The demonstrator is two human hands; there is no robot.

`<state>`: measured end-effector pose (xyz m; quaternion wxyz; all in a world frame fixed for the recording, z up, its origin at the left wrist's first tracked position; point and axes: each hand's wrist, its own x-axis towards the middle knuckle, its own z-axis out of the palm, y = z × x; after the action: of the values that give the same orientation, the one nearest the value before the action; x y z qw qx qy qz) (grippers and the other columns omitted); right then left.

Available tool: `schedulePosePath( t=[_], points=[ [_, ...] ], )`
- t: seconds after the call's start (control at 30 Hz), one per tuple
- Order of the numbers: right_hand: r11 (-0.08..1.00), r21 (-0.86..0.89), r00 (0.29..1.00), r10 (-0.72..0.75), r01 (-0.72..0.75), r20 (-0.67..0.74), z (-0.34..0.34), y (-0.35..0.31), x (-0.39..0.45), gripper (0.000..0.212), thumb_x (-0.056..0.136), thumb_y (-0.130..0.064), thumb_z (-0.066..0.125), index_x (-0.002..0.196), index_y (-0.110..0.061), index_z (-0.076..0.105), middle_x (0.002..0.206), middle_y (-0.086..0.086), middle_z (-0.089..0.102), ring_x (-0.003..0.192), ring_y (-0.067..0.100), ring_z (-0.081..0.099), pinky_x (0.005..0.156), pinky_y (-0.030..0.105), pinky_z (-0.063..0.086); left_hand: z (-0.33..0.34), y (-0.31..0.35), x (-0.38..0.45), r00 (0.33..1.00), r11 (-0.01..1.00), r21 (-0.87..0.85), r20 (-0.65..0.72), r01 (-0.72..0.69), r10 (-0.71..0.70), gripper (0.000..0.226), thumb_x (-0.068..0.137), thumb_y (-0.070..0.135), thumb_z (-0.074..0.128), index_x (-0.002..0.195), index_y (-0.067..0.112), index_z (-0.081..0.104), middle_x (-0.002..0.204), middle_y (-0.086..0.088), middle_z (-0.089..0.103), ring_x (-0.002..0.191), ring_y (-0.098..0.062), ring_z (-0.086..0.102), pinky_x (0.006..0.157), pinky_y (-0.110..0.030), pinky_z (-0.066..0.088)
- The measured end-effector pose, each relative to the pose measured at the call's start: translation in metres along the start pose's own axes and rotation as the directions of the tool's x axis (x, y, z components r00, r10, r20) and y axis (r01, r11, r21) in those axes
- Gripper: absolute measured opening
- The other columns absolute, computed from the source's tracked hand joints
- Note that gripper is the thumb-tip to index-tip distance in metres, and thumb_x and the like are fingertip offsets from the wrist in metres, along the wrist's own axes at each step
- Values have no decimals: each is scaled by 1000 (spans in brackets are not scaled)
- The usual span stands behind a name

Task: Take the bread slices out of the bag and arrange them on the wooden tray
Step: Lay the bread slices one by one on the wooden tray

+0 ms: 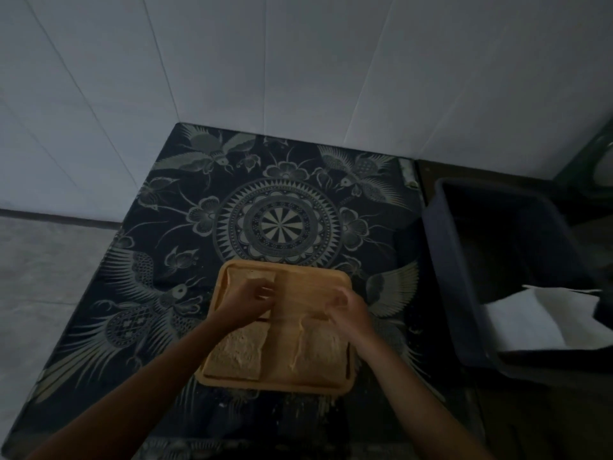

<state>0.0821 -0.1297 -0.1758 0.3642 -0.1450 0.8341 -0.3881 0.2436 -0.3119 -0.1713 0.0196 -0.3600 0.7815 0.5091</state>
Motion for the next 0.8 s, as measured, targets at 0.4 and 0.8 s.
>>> schedulePosePath(
  t=[0.4, 0.8],
  points=[
    [985, -18, 983, 172, -174, -63, -20, 69, -36, 24, 94, -41, 67, 113, -28, 62, 110, -3, 70, 97, 14, 67, 91, 45, 59, 80, -3, -13, 973, 980, 12, 118, 197, -197, 42, 89, 27, 71, 126, 10, 59, 115, -7, 68, 104, -20, 66, 87, -34, 55],
    [990, -57, 992, 127, -128, -8, -9, 79, -43, 33, 96, -29, 69, 127, -18, 63, 118, -1, 70, 107, 15, 66, 95, 41, 58, 111, -23, -33, 959, 950, -135, 45, 282, -279, 28, 87, 13, 72, 114, 8, 66, 107, -14, 68, 94, -30, 68, 90, -52, 59]
  ],
)
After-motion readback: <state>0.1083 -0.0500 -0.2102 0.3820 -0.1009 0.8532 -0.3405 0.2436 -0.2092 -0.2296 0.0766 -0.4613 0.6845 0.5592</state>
